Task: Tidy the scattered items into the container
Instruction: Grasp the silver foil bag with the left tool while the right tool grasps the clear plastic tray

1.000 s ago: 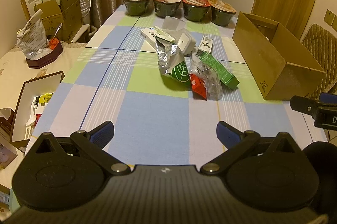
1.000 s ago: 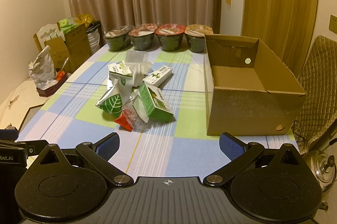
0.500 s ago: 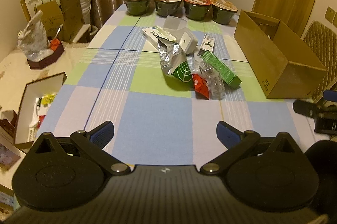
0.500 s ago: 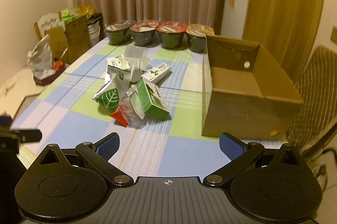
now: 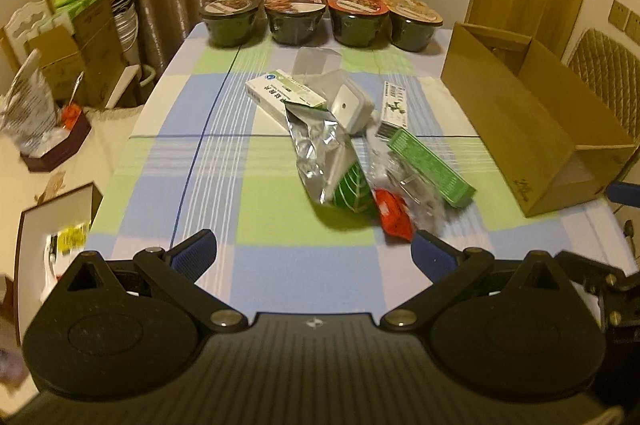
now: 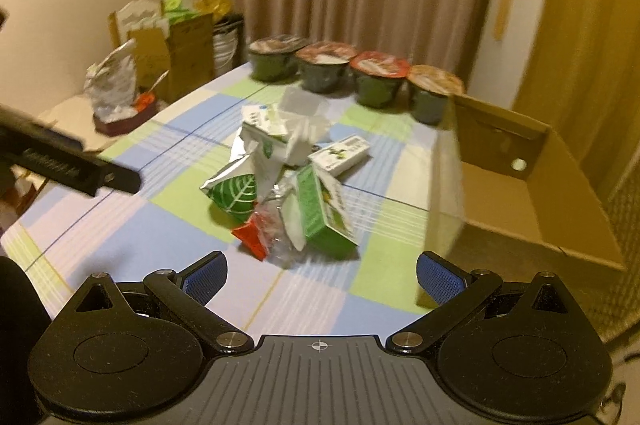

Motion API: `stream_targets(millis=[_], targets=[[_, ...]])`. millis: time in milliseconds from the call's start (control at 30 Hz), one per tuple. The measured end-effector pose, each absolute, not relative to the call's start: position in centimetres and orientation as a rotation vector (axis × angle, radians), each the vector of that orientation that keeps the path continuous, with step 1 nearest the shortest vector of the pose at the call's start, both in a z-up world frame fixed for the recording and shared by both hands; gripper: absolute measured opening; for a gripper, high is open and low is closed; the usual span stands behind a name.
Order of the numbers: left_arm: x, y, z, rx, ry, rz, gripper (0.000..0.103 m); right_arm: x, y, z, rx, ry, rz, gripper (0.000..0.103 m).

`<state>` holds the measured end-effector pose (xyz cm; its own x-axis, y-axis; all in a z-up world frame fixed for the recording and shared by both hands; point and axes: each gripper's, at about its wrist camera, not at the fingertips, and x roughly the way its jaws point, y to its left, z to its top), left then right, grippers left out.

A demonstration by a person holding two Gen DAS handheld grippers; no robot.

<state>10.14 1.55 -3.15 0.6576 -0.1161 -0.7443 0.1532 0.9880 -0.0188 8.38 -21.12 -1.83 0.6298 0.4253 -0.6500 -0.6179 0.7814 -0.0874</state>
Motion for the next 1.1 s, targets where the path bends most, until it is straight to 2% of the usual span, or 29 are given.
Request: stream_targets(millis=[133, 233, 567, 967, 1000, 1067, 1100], targets=[[13.9, 1.8, -4.8, 0.030, 0.866, -0.164, 0.102, 10.3, -19.0, -3.3, -0.346, 0.666, 0.653, 0.103], [16.4, 1.7, -6.1, 0.008, 0.890, -0.193, 0.097, 11.1, -17.7, -4.4, -0.365, 0.669, 0.674, 0.103], [23.3, 2.4, -10.0, -0.131, 0.943, -0.248, 0.097, 13.2, -15.2, -7.4, -0.397, 0.664, 0.706, 0.103], [30.4, 3.9, -12.3, -0.236, 1.149, -0.367, 0.097, 15.2, -12.2, -9.7, -0.450, 0.628, 0.723, 0.103], [30.8, 4.0, -12.5, -0.240, 1.160, -0.382, 0.096, 15.3, -12.0, -9.8, -0.458, 0.620, 0.725, 0.101], [31.4, 4.0, -12.8, -0.240, 1.178, -0.409, 0.095, 15.5, -11.3, -10.1, -0.486, 0.626, 0.734, 0.082], [31.6, 3.9, -13.0, -0.234, 1.186, -0.417, 0.094, 15.6, -11.1, -10.3, -0.494, 0.627, 0.729, 0.081]])
